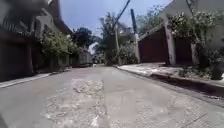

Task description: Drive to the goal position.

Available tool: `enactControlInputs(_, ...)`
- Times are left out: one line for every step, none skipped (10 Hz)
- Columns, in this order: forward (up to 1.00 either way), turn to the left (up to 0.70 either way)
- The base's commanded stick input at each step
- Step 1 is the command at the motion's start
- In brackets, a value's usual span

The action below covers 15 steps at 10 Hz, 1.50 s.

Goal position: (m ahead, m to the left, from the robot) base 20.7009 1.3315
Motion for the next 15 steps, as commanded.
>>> enactControlInputs(1.0,0.01)
enactControlInputs(1.0,-0.16)
enactControlInputs(1.0,-0.39)
enactControlInputs(1.0,-0.29)
enactControlInputs(1.0,-0.06)
enactControlInputs(1.0,0.01)
enactControlInputs(1.0,0.01)
enactControlInputs(1.0,0.01)
enactControlInputs(1.0,0.01)
enactControlInputs(1.0,0.01)
enactControlInputs(1.0,0.01)
enactControlInputs(1.0,0.01)
enactControlInputs(1.0,0.01)
enactControlInputs(1.0,0.01)
enactControlInputs(1.0,0.01)
